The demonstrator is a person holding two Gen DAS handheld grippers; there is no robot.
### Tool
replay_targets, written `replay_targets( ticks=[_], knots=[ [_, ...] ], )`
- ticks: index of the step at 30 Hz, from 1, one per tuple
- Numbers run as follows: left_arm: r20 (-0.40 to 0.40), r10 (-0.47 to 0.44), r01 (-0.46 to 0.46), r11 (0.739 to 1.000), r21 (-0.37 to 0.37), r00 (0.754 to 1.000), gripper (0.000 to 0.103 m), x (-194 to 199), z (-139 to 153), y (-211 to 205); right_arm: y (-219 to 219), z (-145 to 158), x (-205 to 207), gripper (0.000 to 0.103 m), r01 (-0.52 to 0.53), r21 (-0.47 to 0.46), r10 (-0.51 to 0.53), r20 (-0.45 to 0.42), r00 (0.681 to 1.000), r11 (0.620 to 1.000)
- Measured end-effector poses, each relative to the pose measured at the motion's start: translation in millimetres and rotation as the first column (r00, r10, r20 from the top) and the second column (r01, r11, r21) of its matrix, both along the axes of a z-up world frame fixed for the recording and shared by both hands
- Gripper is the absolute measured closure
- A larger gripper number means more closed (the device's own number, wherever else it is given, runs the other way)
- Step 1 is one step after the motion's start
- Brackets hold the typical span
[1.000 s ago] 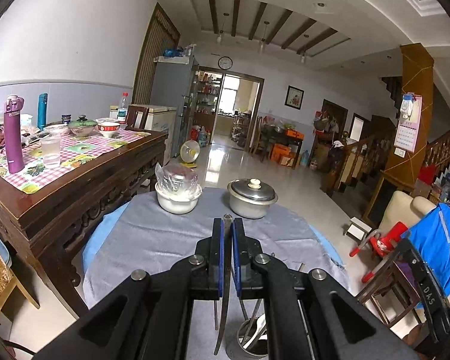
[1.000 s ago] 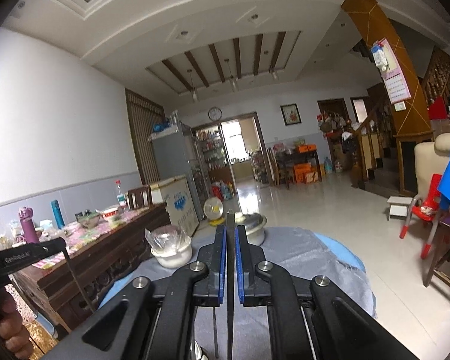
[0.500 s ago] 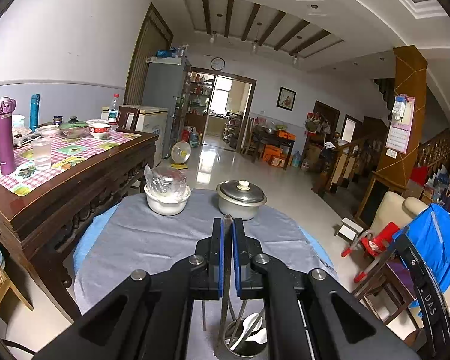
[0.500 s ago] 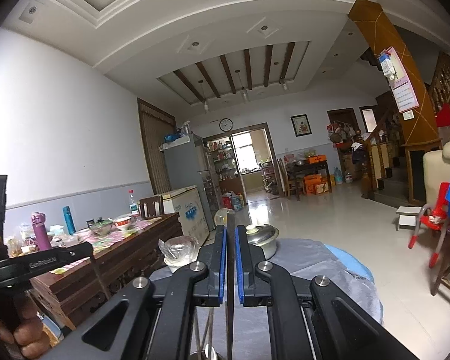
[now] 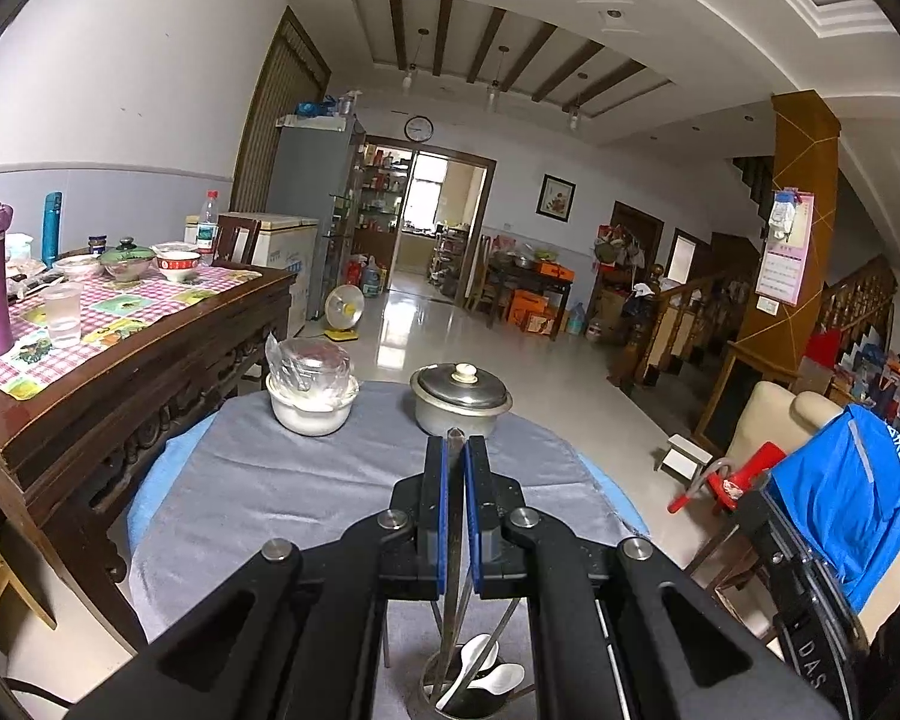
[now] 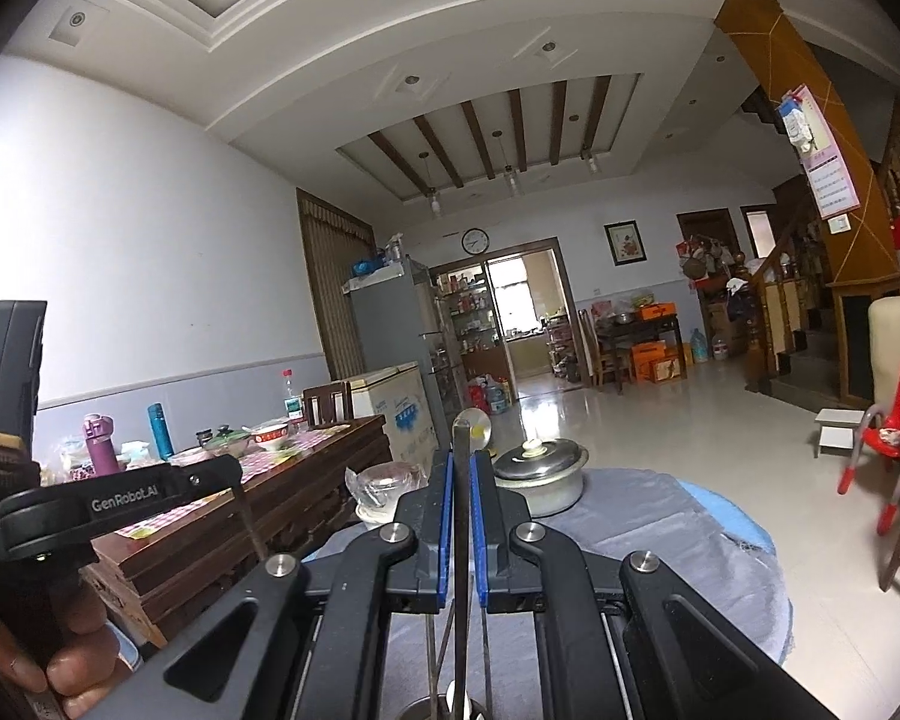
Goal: Organize utensils
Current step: 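Lower the chopsticks into the grey cup with both tools and release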
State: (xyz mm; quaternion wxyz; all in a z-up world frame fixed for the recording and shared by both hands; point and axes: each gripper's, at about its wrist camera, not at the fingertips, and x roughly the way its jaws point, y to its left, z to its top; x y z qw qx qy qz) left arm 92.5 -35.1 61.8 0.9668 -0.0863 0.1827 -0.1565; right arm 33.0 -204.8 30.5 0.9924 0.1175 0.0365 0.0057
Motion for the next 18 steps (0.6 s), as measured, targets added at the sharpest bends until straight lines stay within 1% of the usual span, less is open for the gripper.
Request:
replay_targets(
  ticks=[10, 18],
  knots=[
    [0.005, -0.018, 0.018, 1.0, -0.003, 1.0, 0.098, 4, -3, -6, 1, -10, 9, 0.096, -0.005, 0.007, 0.006, -0.029, 1.0, 1.0],
    [-0.007, -0.016, 0.016, 1.0, -0.006, 1.0, 0.098, 13, -10, -9, 8, -15, 19, 0.096, -0.008, 0.004, 0.008, -0.051, 0.999, 1.0]
  ],
)
